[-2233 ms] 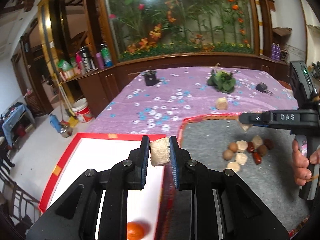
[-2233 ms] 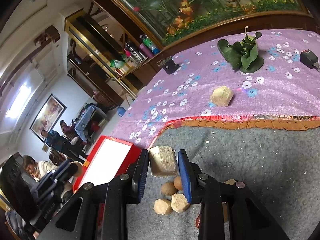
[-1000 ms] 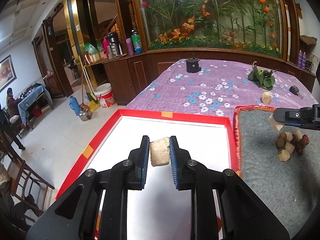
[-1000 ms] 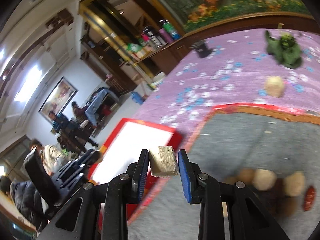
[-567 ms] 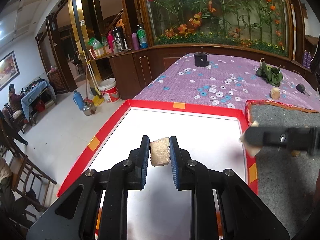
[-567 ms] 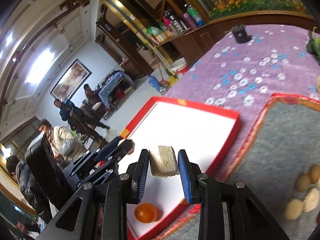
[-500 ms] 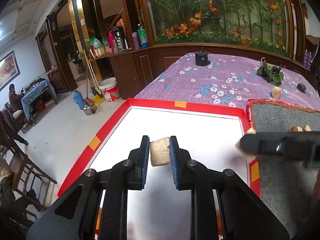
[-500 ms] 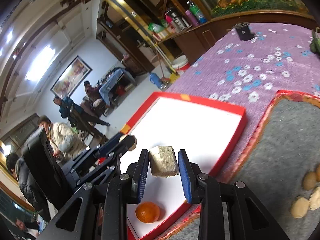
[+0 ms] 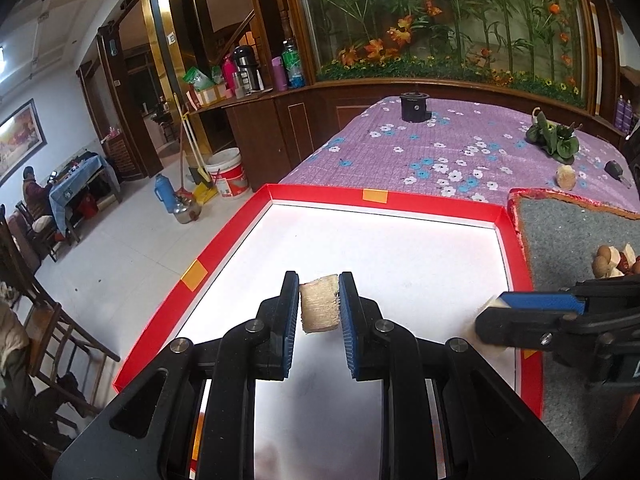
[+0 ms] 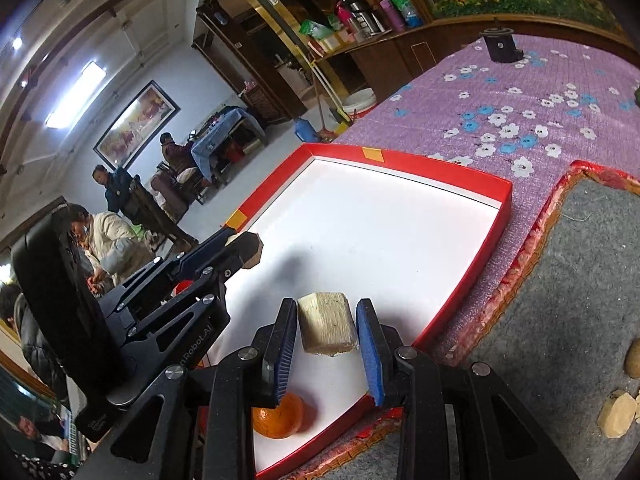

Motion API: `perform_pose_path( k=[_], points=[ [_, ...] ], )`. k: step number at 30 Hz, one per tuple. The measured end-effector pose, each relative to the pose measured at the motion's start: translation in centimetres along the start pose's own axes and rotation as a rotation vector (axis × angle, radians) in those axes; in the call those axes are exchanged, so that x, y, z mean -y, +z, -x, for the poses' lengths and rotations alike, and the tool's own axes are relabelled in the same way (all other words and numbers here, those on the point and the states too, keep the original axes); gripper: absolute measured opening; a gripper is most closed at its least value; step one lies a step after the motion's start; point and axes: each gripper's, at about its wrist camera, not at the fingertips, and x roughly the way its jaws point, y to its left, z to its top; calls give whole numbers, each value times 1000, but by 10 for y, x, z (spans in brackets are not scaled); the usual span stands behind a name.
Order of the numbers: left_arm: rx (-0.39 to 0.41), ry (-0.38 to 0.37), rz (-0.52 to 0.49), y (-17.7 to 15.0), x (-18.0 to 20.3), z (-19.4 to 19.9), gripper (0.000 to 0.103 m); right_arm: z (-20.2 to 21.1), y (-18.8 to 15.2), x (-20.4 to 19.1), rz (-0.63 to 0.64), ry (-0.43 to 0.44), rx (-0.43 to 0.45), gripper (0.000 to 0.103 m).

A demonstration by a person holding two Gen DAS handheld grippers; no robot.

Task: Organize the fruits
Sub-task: 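Open the left tool into the tray while the right tool releases its cube, then grasp a round beige cake with the left tool while the right tool grasps another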

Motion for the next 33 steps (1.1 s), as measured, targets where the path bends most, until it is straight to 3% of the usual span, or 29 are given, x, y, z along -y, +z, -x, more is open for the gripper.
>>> perform_pose_path(
  k=[7, 10, 13, 15, 20, 26, 33],
  points=[
    [-31, 29, -2, -2, 2, -5, 20, 16, 6, 12, -34, 43, 58, 38],
    [-39, 47, -13, -2, 5, -5, 30, 24, 10, 21, -63, 37, 88, 38],
    [-5, 59, -39, 0, 11, 5, 52, 37, 14, 33, -105, 27, 120, 38],
    [27, 48, -55, 3, 17, 15, 53, 52, 15, 43, -130, 16, 152, 38],
    [64, -61, -113, 11, 45, 36, 53, 110, 8, 80, -187, -38, 249, 38],
    [44, -204, -203, 13, 96, 49, 53, 185, -19, 145, -322, -94, 343, 38],
    [-22, -345, -296, 11, 154, 55, 53, 196, -28, 183, -405, -223, 202, 38]
  ],
)
